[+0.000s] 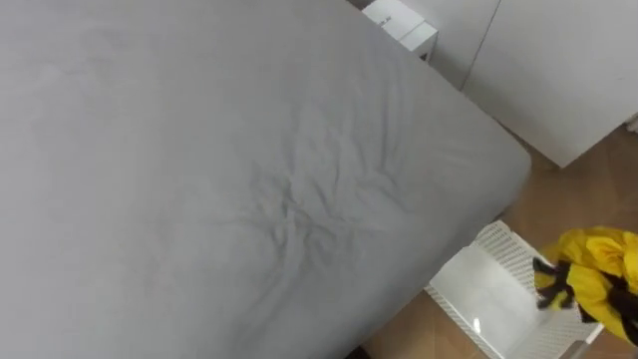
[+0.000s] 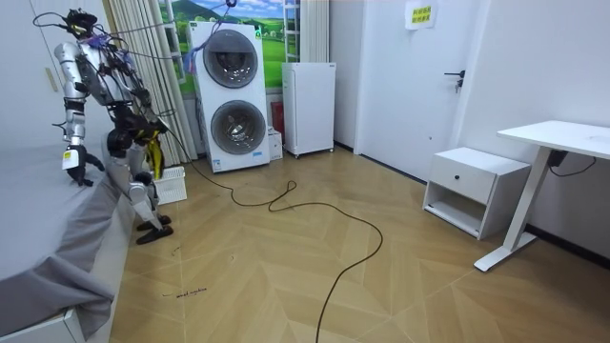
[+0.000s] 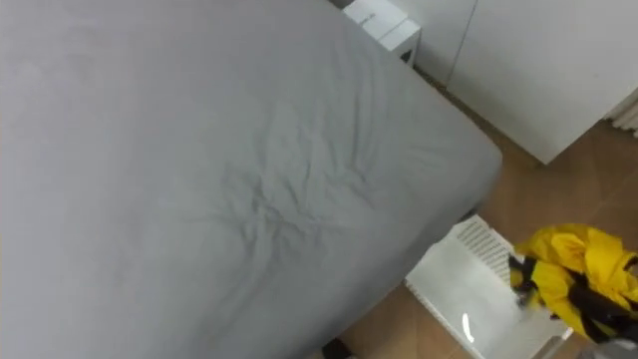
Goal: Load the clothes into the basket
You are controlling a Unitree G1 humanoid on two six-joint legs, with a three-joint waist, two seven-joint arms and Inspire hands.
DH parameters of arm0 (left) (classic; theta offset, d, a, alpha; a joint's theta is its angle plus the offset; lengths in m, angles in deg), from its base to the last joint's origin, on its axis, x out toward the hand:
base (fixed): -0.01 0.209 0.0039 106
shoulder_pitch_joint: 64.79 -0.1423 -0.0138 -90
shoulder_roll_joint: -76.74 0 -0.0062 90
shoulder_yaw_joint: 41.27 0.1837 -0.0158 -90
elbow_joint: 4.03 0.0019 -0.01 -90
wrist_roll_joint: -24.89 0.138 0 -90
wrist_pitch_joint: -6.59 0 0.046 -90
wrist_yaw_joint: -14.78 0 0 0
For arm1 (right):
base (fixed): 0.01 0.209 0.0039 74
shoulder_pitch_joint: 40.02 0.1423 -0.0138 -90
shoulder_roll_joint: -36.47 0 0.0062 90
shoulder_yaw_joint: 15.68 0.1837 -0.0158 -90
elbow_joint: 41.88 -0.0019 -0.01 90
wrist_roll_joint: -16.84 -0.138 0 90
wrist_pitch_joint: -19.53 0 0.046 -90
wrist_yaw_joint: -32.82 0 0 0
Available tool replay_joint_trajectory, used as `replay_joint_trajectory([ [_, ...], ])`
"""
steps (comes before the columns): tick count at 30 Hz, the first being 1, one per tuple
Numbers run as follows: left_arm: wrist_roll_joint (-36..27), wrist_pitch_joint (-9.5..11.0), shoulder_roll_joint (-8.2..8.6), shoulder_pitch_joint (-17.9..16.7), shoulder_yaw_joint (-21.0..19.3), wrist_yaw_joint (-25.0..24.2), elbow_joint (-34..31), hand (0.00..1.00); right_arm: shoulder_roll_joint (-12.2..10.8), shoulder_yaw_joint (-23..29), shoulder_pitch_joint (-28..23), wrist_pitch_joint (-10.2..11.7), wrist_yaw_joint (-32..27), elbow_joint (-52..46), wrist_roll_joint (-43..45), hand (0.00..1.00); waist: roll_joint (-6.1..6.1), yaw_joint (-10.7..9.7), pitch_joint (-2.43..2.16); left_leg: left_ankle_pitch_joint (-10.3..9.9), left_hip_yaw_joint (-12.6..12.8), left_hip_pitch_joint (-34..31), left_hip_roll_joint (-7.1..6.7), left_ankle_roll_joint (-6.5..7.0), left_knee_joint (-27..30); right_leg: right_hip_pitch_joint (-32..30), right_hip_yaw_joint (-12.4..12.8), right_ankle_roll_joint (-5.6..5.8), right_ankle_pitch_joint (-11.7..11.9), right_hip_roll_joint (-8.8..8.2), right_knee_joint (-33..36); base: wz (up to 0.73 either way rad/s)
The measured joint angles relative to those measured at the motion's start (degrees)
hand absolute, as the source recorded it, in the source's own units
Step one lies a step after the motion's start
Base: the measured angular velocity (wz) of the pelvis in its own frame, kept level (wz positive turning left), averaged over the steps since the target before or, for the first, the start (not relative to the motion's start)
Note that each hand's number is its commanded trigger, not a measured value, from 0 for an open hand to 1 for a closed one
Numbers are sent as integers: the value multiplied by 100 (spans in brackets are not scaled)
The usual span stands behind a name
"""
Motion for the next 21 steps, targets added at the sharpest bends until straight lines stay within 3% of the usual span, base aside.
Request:
replay_joint_trajectory([
  [2,-138,103,2,99,34,64,131,0,12,-40,79,91,-54,87,-22,99,2,75,2,17,-49,-96,-19,12,21,-108,2,20,-34,-3,78,6],
  [3,-236,144,8,178,100,126,169,0,37,-85,156,160,-123,238,-60,54,-2,156,5,27,-130,-126,-40,16,25,-144,6,20,-36,-4,104,0],
  [4,-364,211,11,174,119,168,217,0,34,-111,299,186,-148,384,-85,0,-11,163,10,32,-277,-153,-81,15,24,-196,1,13,-67,-9,171,0],
  [11,-623,389,7,322,261,364,257,0,30,-255,526,216,-191,790,-115,0,-33,276,24,99,-513,-310,-97,14,24,-288,-197,37,-115,-85,150,17],
  [21,-741,503,-4,371,655,612,312,0,21,-349,646,473,-256,1030,-532,0,-31,305,23,101,-643,-342,-98,12,-10,-275,-415,-61,-104,-154,72,8],
])
